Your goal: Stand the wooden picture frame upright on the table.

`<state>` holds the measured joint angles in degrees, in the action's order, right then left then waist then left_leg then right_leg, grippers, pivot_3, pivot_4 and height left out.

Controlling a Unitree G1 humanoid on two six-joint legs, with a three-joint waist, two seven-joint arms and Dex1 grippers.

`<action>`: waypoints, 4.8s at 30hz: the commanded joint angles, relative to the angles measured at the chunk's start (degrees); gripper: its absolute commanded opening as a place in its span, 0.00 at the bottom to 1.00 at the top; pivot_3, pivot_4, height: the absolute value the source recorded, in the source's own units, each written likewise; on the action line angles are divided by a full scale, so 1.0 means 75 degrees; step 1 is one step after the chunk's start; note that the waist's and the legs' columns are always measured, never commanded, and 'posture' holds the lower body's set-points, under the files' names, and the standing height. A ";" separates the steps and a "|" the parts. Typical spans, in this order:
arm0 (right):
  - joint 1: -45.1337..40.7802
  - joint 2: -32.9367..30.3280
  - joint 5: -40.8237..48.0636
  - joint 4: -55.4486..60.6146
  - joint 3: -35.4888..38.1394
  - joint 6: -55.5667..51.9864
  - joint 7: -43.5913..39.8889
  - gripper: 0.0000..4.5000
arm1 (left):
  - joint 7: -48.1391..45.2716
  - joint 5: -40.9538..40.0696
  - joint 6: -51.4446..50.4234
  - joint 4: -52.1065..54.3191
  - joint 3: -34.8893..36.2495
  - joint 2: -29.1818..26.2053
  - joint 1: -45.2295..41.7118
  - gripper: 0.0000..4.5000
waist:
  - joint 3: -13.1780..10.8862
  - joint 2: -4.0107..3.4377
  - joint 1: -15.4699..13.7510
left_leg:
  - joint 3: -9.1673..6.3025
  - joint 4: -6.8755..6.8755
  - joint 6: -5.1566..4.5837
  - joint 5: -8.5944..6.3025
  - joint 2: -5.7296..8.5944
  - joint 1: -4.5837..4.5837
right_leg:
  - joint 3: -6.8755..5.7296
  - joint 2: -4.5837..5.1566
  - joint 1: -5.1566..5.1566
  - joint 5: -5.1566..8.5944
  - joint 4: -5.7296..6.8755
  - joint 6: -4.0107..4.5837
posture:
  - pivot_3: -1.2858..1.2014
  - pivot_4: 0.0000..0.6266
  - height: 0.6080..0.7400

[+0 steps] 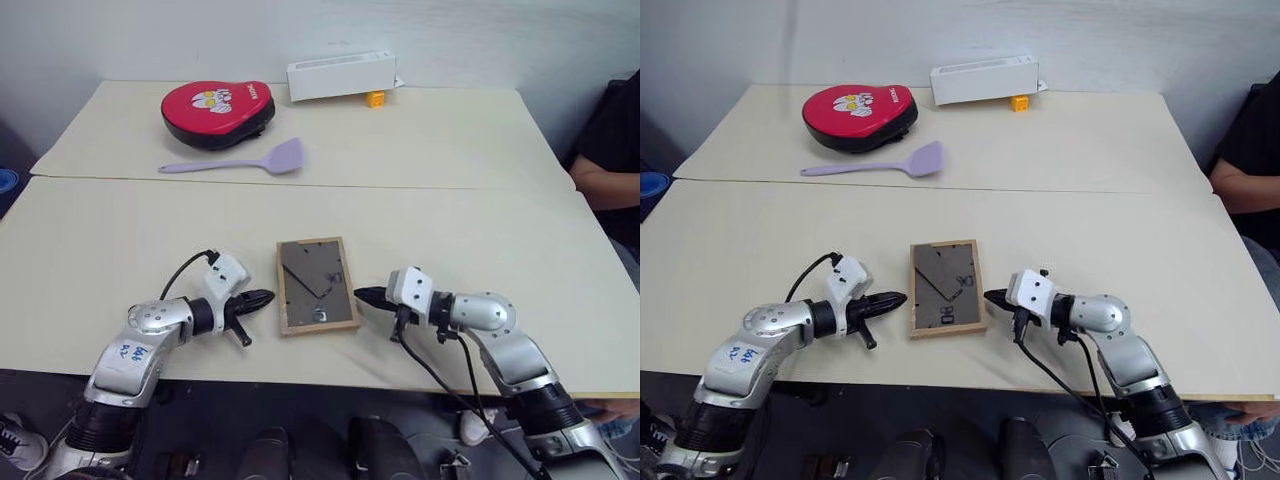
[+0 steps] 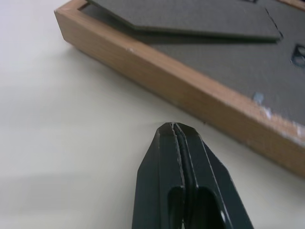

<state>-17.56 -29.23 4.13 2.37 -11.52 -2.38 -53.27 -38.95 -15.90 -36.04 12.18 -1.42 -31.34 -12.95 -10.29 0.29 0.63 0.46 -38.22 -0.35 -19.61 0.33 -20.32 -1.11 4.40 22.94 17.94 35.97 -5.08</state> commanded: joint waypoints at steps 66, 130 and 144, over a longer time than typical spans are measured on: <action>-0.1934 -0.0137 0.4113 0.1521 0.0414 -0.4063 -0.0944 0.79 | -0.0610 -0.4044 -0.1243 -0.0570 0.0231 -0.1256 -0.0203 0.28 | 0.0005 0.0006 0.0054 | -0.0030 0.0026 0.0061 0.0042 -0.0007 0.0005 | -0.0014 -0.0006 0.0021 0.0016 0.0027 0.0042 | 0.52 0.24 1.00; -0.3283 0.0515 -0.2458 -0.4685 0.0652 0.9031 0.0705 0.79 | 0.2999 -1.2929 -0.6963 -0.3793 -0.0165 -0.2150 -0.2388 0.28 | -0.0004 0.0022 0.0183 | -0.0043 -0.0016 0.0036 0.0048 0.0014 -0.0107 | -0.0014 0.0000 0.0113 -0.0006 0.0065 0.0004 | 0.52 0.24 1.00; -0.3404 0.0251 -0.3579 -0.5125 0.0255 0.9452 0.2906 0.35 | 0.3171 -1.2947 -0.6628 -0.3578 -0.0325 -0.2234 -0.2144 0.28 | -0.0005 0.0020 0.0156 | -0.0048 -0.0059 0.0043 0.0051 0.0016 -0.0115 | -0.0016 -0.0008 0.0110 -0.0005 0.0086 0.0006 | 0.52 0.24 1.00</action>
<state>-42.42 -26.74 -24.61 -36.59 -10.68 68.71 -34.44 -14.86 -111.15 -85.99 -16.54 -4.56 -48.06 -28.93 -10.32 0.44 1.80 0.10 -38.68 -0.03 -19.23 0.45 -21.18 -1.24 4.34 23.75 17.90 36.63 -5.03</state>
